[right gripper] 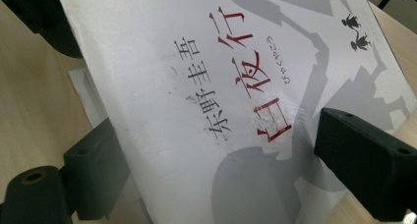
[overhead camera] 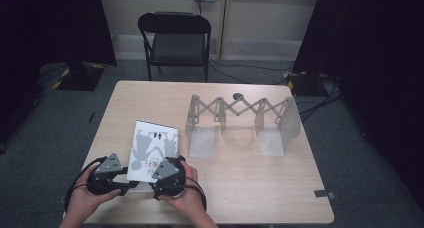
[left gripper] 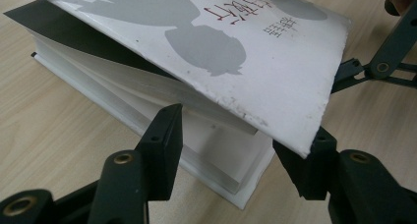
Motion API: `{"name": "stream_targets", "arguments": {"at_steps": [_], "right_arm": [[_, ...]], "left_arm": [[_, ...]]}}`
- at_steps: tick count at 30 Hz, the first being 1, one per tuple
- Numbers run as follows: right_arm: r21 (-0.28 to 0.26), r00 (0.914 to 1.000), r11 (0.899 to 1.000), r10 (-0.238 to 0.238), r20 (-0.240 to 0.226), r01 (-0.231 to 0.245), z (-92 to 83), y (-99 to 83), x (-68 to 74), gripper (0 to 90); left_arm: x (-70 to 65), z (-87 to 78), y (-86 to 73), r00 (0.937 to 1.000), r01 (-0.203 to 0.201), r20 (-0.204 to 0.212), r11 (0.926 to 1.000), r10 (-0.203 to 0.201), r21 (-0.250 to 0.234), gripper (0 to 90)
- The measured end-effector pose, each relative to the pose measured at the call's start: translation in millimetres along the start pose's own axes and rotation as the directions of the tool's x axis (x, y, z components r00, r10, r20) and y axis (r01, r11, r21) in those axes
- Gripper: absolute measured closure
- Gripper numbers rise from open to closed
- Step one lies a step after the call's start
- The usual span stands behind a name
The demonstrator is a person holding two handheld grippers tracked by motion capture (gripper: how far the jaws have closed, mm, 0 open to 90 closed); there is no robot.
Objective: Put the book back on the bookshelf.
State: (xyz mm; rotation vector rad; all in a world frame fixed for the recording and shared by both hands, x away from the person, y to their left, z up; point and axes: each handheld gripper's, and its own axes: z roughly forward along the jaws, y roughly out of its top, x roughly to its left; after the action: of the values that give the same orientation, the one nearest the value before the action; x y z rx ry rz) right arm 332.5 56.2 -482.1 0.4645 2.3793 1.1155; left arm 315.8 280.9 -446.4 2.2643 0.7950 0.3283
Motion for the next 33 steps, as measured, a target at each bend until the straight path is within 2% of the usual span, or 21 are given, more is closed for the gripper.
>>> {"name": "stream_targets", "arguments": {"at_steps": [6, 10, 13, 17, 18, 19, 21, 23, 24, 25, 27, 29, 30, 31, 32, 33], "right_arm": [[0.003, 0.9997, 1.000, -0.016, 0.020, 0.016, 2.0, 1.6, 2.7, 9.9], [0.009, 0.9982, 0.999, -0.047, 0.038, 0.047, 5.3, 3.6, 4.2, 9.7], [0.016, 0.9962, 0.997, -0.070, 0.052, 0.069, 8.4, 6.2, 6.0, 9.7], [0.008, 0.9937, 0.997, -0.082, 0.076, 0.081, 11.9, 6.9, 8.6, 9.7], [0.006, 0.9930, 0.996, -0.089, 0.078, 0.089, 12.4, 6.8, 8.9, 10.0], [0.005, 0.9928, 0.996, -0.092, 0.076, 0.092, 12.4, 6.5, 8.7, 10.3], [0.005, 0.9929, 0.996, -0.093, 0.074, 0.093, 12.1, 6.5, 8.3, 10.9], [0.008, 0.9929, 0.995, -0.104, 0.059, 0.104, 10.3, 8.2, 5.9, 15.3], [0.000, 0.9904, 0.992, -0.125, 0.058, 0.126, 8.4, 9.2, 5.5, 18.7], [0.000, 0.9904, 0.992, -0.125, 0.058, 0.126, 8.4, 9.2, 5.5, 18.7], [0.010, 0.9844, 0.987, -0.160, 0.072, 0.160, 7.0, 9.8, 6.0, 25.3], [0.016, 0.9817, 0.984, -0.175, 0.075, 0.175, 6.4, 10.3, 6.2, 27.2], [0.020, 0.9767, 0.980, -0.198, 0.083, 0.197, 3.8, 11.3, 5.1, 33.0], [0.020, 0.9767, 0.980, -0.198, 0.083, 0.197, 3.8, 11.3, 5.1, 33.0], [0.027, 0.9738, 0.978, -0.208, 0.091, 0.206, 0.9, 13.1, 3.5, 37.0], [0.027, 0.9738, 0.978, -0.208, 0.091, 0.206, 0.9, 13.1, 3.5, 37.0]], "left_arm": [[-0.1, 0.2, 0.4, 1.0000, 0.000, 0.002, 1.0000, 0.000, -0.003, 45.7], [-0.9, 0.7, 0.3, 0.9999, 0.014, 0.001, 0.9998, -0.014, -0.011, 45.7], [-0.2, 0.1, 0.3, 1.0000, 0.001, 0.001, 1.0000, -0.001, -0.002, 45.8], [0.4, 0.3, -0.3, 1.0000, 0.003, 0.003, 1.0000, -0.003, 0.000, 45.9], [0.0, 1.1, -1.1, 0.9997, 0.024, 0.006, 0.9997, -0.024, -0.009, 45.9], [1.0, 0.6, -1.2, 0.9999, 0.010, 0.009, 0.9999, -0.010, 0.000, 45.9], [1.3, 0.5, -1.4, 0.9999, 0.010, 0.014, 0.9999, -0.010, -0.004, 45.9], [2.2, 0.2, -1.9, 0.9998, 0.014, 0.016, 0.9998, -0.014, -0.014, 46.0], [2.9, 0.2, -2.6, 0.9999, 0.012, 0.011, 0.9991, -0.011, -0.041, 46.2], [2.9, 0.2, -2.6, 0.9999, 0.012, 0.011, 0.9991, -0.011, -0.041, 47.1], [2.9, 2.8, -3.4, 1.0000, -0.001, 0.006, 0.9986, 0.001, -0.054, 46.7], [3.6, 3.6, -4.2, 0.9999, 0.003, 0.010, 0.9978, -0.003, -0.066, 45.4], [5.6, 5.4, -5.3, 0.9996, 0.023, 0.015, 0.9953, -0.022, -0.094, 40.9], [5.6, 5.4, -5.3, 0.9996, 0.023, 0.015, 0.9953, -0.022, -0.094, 35.0], [5.5, 6.4, -5.1, 0.9998, 0.012, -0.013, 0.9961, -0.013, -0.087, 30.7], [5.5, 6.4, -5.1, 0.9998, 0.012, -0.013, 0.9961, -0.013, -0.087, 27.8]]}}
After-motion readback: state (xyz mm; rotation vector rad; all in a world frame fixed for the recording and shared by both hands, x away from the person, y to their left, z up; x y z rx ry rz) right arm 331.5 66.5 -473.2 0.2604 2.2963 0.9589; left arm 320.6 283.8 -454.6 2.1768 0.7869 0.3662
